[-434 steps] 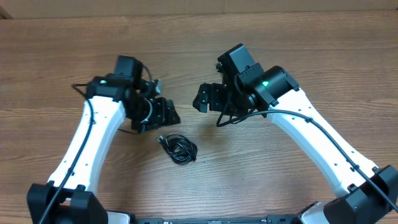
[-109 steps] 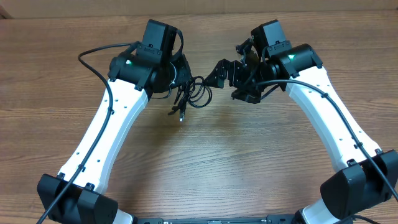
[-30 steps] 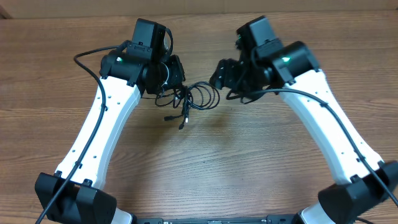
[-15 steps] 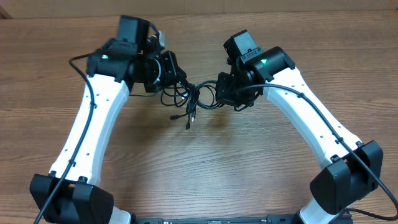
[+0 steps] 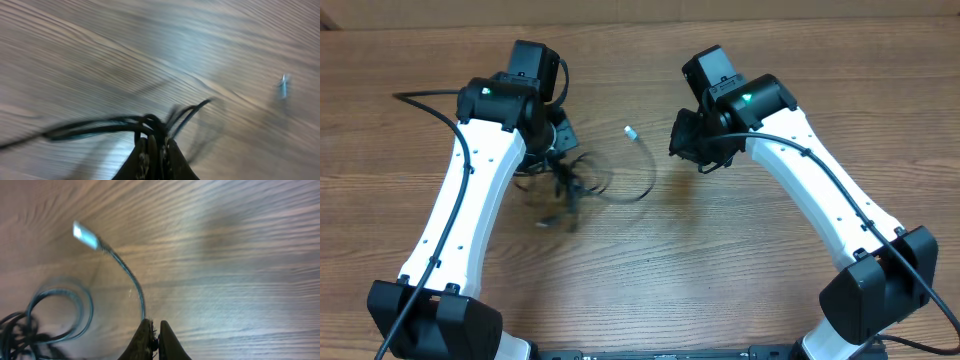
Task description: Untangle cables
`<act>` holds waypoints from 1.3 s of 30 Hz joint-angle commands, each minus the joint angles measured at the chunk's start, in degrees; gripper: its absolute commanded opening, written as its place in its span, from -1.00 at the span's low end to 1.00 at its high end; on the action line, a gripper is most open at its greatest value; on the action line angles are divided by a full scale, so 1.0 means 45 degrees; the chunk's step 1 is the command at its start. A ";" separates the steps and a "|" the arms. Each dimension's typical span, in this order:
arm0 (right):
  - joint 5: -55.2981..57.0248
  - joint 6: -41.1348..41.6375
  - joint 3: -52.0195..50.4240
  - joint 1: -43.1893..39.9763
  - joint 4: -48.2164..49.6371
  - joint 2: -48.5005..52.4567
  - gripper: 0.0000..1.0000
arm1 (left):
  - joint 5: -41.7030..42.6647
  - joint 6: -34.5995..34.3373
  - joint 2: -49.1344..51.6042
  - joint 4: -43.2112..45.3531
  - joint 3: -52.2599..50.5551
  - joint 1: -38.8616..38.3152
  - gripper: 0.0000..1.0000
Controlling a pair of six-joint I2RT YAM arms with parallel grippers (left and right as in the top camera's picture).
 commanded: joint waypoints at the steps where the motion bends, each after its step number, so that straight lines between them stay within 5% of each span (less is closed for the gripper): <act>1: 0.0874 0.0272 0.0155 -0.0126 0.0102 -0.0816 -0.92 | -0.0510 -0.0078 0.0092 0.0262 0.0112 0.0131 -0.92; 8: -0.0680 -0.0937 0.0151 -0.0121 0.0117 -0.0811 -0.92 | 0.7101 0.1880 0.0092 0.2550 0.0112 0.0131 -0.92; 10: -0.1175 -0.1287 0.0151 -0.0126 0.0063 -0.0811 -0.58 | 0.9054 0.2259 0.0092 0.3400 0.0112 0.0131 -0.92; 13: -0.2390 -0.1559 0.0151 -0.0121 0.0078 -0.0811 0.33 | 0.9301 0.1394 0.0092 0.4172 0.0112 0.0126 -0.92; 18: -0.3079 -0.1559 0.0141 -0.0121 0.0155 -0.0811 0.56 | 0.9301 0.1360 0.0092 0.3764 0.0112 0.0112 -0.92; 22: -0.2322 -0.1549 0.0117 -0.0097 0.0204 -0.0675 0.04 | 1.0006 0.1345 0.0092 0.3750 0.0112 0.0126 -0.92; 26: -0.2293 -0.1462 -0.0024 -0.0097 0.0199 -0.0345 -0.26 | 1.0545 0.1345 0.0092 0.3750 0.0112 0.0131 -0.92; 29: -0.2288 -0.1462 -0.0214 -0.0073 0.0209 -0.0136 -0.93 | 1.0433 0.1360 0.0092 0.3740 0.0112 0.0131 -0.92; 35: -0.1608 -0.1399 -0.0029 -0.0214 0.0083 -0.0223 -0.92 | 0.5770 0.1321 0.0097 0.2725 0.0112 0.0126 -0.92; 39: 0.1044 -0.0097 0.0267 -0.0393 -0.0636 -0.0583 -0.92 | 0.2492 0.1297 0.0097 0.1360 0.0112 0.0126 -0.76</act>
